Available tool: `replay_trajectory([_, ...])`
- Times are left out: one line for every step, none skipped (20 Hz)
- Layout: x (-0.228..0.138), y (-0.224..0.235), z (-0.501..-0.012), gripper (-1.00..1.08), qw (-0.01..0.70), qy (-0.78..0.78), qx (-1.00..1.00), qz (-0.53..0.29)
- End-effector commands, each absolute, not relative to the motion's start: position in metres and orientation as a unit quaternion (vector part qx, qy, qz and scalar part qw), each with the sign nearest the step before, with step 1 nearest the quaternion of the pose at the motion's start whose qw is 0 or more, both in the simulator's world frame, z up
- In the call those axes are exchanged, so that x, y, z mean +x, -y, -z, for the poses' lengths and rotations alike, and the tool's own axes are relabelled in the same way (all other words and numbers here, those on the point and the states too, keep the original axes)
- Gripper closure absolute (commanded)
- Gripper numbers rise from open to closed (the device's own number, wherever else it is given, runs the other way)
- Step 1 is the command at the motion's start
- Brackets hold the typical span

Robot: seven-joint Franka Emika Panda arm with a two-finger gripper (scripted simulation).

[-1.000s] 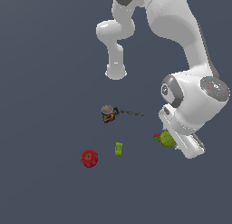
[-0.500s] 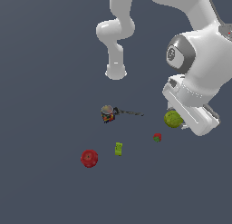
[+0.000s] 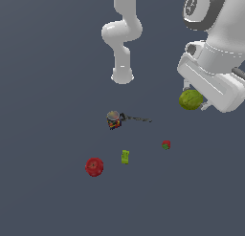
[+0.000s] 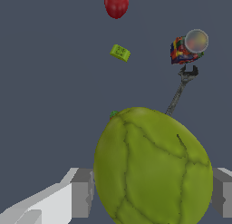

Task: Pick up a designated object from a clutter of objects.

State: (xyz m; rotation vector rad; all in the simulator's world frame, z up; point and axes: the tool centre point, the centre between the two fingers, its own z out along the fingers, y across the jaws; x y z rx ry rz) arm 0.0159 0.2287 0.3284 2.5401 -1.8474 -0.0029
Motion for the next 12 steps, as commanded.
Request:
replay_trajectory([0.009, -0.228, -0.348, 1.08, 0.000, 0.588, 0.809, 0.000])
replay_trajectory([0.007, -0.228, -0.354, 1.08, 0.000, 0.588, 0.809, 0.000])
replay_trajectory([0.005, -0.228, -0.360, 1.08, 0.000, 0.588, 0.809, 0.000])
replay_trajectory([0.004, -0.228, -0.365, 1.08, 0.000, 0.588, 0.809, 0.000])
replay_trajectory([0.002, -0.229, -0.370, 1.08, 0.000, 0.588, 0.809, 0.000])
replay_trajectory([0.001, -0.229, -0.374, 1.08, 0.000, 0.588, 0.809, 0.000])
replay_trajectory([0.000, -0.229, -0.377, 1.08, 0.000, 0.588, 0.809, 0.000])
replay_trajectory([-0.001, -0.229, -0.380, 1.08, 0.000, 0.588, 0.809, 0.000])
replay_trajectory([-0.002, -0.229, -0.382, 1.08, 0.000, 0.588, 0.809, 0.000])
replay_trajectory([-0.002, -0.229, -0.383, 1.08, 0.000, 0.588, 0.809, 0.000])
replay_trajectory([-0.002, -0.229, -0.384, 1.08, 0.000, 0.588, 0.809, 0.000])
replay_trajectory([-0.002, -0.229, -0.384, 1.08, 0.000, 0.588, 0.809, 0.000])
